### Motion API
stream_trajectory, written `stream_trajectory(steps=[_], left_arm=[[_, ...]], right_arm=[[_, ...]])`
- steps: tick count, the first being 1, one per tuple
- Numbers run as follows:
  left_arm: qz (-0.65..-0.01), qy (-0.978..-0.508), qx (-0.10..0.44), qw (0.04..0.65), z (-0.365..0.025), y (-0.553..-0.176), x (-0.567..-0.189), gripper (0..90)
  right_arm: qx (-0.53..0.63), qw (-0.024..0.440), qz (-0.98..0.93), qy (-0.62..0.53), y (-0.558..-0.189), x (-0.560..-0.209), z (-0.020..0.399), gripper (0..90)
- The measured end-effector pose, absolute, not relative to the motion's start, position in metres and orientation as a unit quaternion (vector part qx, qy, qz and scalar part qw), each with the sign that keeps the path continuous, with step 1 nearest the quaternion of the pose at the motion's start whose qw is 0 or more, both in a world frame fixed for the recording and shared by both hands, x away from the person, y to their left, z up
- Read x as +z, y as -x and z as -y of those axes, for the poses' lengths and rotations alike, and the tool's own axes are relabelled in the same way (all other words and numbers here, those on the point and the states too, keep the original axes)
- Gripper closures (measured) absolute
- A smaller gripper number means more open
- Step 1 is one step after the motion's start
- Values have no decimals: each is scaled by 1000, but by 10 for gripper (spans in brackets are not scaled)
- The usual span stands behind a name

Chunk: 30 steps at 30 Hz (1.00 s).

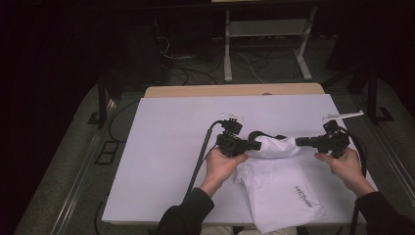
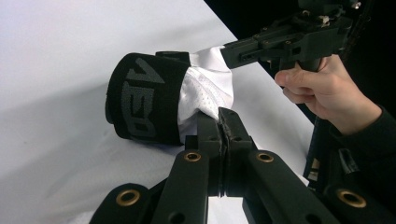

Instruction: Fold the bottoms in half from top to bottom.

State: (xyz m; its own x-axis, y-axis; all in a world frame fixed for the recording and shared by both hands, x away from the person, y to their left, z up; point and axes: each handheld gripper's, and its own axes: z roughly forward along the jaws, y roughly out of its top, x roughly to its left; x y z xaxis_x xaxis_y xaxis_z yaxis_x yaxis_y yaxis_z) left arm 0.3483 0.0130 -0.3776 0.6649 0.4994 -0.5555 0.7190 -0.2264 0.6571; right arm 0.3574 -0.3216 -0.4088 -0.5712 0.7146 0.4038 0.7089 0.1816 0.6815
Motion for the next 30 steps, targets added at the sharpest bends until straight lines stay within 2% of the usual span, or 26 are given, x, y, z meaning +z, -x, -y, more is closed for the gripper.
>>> stream_trajectory(steps=[30], left_arm=[[-382, -767, -156, 491, -16, -311, -400, 872]], right_arm=[[422, -17, -789, -447, -326, -425, 324, 884]])
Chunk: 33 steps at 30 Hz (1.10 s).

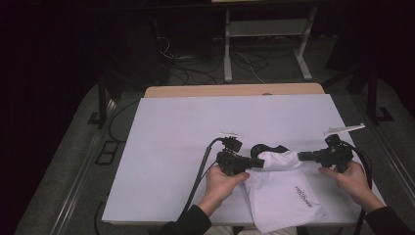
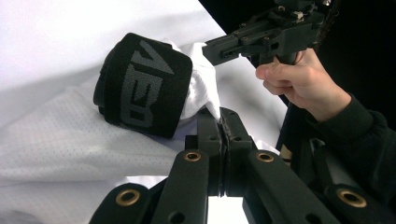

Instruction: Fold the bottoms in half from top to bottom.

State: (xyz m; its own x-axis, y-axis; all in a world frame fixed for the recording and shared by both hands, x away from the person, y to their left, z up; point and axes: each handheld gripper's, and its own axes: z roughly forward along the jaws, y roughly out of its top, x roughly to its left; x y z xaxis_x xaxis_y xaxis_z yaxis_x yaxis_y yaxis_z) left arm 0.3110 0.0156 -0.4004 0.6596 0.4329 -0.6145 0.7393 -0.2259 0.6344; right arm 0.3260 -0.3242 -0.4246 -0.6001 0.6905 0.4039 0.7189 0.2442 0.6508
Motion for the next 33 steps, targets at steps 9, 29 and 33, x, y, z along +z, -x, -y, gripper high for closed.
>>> stream_trajectory(steps=[9, 29, 33], left_arm=[[-383, -759, -179, 495, -13, -296, -419, 872], [-377, -763, -199, 486, -13, -278, -439, 872], [-375, -764, -201, 485, -10, -275, -441, 871]], right_arm=[[-418, 27, 790, 449, -317, -430, 330, 884], [-398, 55, 806, 435, -296, -440, 332, 881], [-395, 57, 807, 435, -294, -441, 332, 877]])
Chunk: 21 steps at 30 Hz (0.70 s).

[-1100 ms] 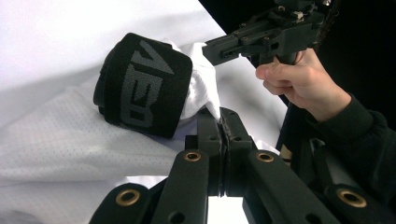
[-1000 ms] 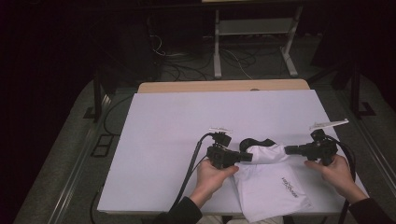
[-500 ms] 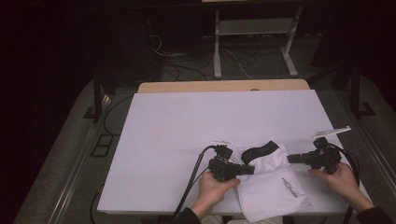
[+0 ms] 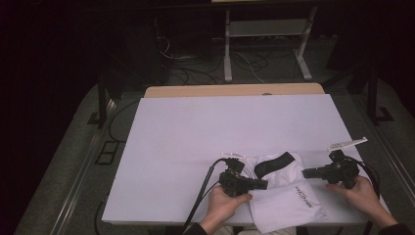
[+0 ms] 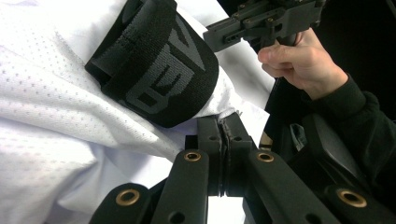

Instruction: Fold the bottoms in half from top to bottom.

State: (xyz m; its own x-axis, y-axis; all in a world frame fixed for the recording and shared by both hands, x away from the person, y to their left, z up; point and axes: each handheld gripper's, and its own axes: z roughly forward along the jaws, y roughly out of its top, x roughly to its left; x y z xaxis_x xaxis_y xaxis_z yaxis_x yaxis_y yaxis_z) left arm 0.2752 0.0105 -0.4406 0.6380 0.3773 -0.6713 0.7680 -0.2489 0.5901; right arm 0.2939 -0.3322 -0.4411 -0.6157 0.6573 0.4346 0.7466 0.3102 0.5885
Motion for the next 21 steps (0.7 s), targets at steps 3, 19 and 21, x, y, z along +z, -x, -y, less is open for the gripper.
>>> stream_trajectory(steps=[3, 19, 21], left_arm=[[-374, -763, -205, 485, -8, -273, -443, 871], [-378, -764, -207, 481, -6, -269, -453, 871], [-378, -764, -206, 480, -6, -269, -453, 871]], right_arm=[[-394, 59, 808, 434, -292, -441, 332, 872], [-402, 53, 817, 410, -291, -427, 325, 605], [-404, 50, 816, 410, -294, -423, 322, 572]])
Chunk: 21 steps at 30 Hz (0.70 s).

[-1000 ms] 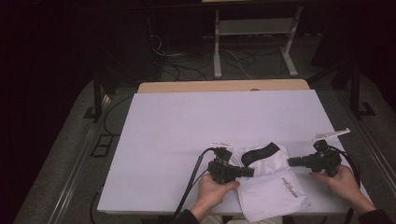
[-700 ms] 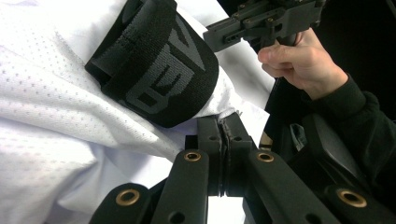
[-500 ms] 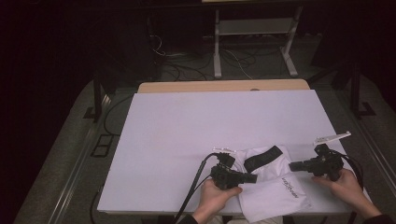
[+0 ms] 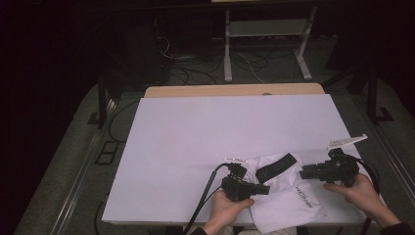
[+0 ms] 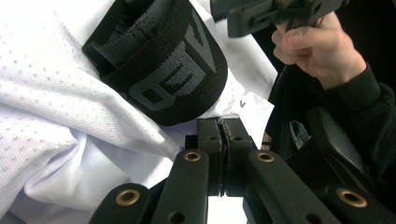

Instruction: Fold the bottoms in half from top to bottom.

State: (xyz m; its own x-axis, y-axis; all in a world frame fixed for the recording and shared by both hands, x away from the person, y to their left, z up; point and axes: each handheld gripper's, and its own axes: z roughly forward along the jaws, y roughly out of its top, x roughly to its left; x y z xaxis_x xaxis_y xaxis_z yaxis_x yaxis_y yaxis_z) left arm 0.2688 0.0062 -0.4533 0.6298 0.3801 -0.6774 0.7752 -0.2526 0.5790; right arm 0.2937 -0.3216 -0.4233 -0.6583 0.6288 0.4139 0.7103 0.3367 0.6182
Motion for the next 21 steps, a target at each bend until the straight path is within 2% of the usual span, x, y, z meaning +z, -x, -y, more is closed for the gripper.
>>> stream_trajectory(steps=[11, 21], left_arm=[[-375, -772, -196, 476, -7, -267, -454, 871], [-375, -771, -195, 477, -8, -268, -454, 871]], right_arm=[[-403, 46, 818, 407, -319, -412, 307, 465], [-392, 64, 818, 416, -341, -412, 301, 416]])
